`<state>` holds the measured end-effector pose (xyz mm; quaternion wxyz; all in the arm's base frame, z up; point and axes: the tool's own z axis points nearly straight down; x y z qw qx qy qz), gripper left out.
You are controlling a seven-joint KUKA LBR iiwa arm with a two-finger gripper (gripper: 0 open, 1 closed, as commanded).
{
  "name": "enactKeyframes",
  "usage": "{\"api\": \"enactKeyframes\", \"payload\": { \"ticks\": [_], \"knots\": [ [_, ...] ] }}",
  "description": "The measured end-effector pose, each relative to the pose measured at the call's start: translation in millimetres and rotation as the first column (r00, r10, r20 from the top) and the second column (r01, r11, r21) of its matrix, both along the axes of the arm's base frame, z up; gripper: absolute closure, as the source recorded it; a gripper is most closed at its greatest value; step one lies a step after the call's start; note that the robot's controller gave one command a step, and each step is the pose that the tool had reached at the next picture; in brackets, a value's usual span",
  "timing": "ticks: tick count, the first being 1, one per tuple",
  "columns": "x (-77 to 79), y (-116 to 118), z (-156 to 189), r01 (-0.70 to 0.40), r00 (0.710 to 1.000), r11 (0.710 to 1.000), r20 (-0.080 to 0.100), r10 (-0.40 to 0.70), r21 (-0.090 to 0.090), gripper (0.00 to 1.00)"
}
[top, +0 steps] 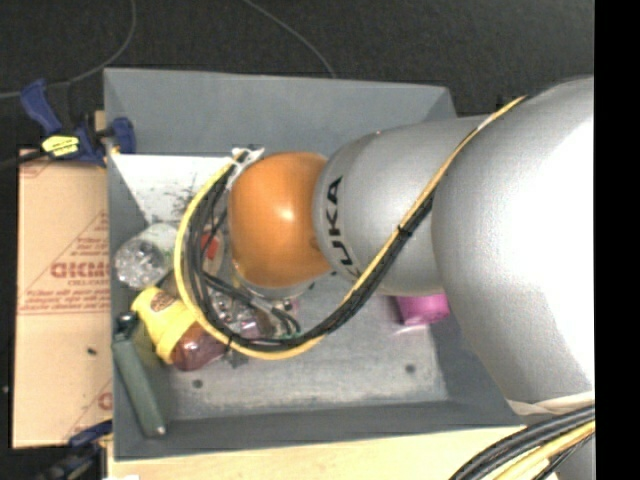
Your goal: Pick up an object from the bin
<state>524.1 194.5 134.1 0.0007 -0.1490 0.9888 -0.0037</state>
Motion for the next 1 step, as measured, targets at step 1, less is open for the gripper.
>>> {"api": "enactKeyframes", "payload": {
  "ticks": [1],
  "knots": [
    [0.5, -0.1, 9.3, 0.000, 1.000, 1.000, 0.002, 0.000, 0.001, 1.00]
  ]
}}
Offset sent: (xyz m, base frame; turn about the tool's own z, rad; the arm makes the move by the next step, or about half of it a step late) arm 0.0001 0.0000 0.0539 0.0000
